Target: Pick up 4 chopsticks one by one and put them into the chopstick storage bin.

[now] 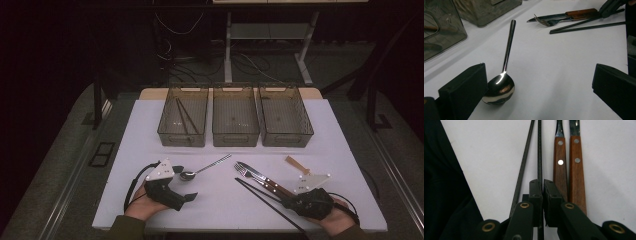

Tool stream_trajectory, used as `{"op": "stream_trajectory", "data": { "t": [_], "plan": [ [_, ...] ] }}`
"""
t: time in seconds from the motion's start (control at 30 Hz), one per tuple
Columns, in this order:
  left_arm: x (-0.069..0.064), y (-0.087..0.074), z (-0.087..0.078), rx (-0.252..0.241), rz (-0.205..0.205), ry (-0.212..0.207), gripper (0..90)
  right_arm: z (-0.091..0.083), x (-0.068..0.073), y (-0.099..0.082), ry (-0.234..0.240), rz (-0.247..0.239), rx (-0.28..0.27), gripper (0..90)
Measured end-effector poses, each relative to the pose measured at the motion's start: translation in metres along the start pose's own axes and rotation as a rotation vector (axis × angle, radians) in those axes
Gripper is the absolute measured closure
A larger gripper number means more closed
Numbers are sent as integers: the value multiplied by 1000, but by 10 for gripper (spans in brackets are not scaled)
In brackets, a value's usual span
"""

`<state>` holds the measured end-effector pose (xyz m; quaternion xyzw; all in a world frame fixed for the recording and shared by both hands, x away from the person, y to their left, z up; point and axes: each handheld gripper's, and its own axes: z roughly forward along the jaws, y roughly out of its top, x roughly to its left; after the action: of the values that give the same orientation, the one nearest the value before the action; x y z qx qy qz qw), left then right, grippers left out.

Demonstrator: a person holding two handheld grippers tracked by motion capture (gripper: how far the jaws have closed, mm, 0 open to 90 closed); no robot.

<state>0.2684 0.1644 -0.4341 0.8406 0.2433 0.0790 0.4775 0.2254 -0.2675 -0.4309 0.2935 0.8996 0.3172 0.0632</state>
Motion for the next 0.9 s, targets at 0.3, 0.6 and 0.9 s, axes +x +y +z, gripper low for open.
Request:
{"op": "stream_trajectory", "data": {
  "t": [0.3,0.6,0.9],
  "plan": [
    [0,0,0,3,2,0,0,-10,-4,3,0,15,-58,857],
    [0,0,0,6,6,0,0,-16,-8,4,2,27,-104,858],
    [0,0,0,7,2,1,0,-20,-13,10,15,38,-141,858]
  ]
}}
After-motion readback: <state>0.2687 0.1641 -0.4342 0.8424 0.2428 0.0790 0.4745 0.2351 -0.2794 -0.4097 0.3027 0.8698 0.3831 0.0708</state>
